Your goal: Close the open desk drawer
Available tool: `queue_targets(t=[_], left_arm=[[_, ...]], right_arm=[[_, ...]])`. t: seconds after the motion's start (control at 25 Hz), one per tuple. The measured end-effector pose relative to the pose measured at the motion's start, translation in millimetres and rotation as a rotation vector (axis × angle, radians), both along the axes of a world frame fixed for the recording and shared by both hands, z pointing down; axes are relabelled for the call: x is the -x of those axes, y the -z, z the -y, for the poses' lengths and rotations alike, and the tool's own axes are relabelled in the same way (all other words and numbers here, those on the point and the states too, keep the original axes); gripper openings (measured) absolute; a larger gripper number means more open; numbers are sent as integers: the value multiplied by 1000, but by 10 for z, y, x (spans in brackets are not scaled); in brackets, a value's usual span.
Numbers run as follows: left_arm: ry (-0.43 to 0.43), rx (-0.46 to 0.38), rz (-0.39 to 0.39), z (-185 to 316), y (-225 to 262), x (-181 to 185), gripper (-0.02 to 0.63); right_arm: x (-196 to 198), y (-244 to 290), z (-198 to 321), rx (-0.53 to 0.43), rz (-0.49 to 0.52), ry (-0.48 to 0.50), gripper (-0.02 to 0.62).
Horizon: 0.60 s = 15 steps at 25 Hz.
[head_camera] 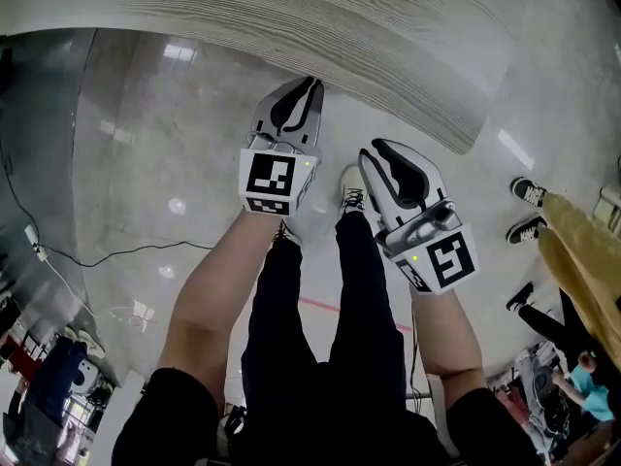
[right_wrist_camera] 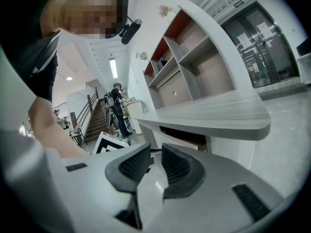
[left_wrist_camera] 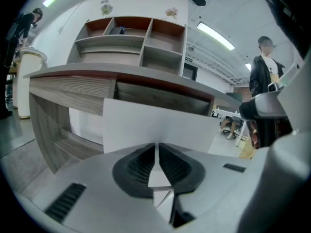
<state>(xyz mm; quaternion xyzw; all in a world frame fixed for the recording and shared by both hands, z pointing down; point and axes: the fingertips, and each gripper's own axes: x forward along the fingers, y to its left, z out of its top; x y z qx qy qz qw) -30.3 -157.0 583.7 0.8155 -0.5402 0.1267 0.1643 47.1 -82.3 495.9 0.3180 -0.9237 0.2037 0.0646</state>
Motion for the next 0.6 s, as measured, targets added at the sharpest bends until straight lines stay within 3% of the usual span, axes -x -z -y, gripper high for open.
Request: queue_targets(t=[0.6], left_arm=[[-11, -10, -2, 309, 30, -122, 38]], right_arm=[[-53, -13, 138, 15, 11, -2, 83]])
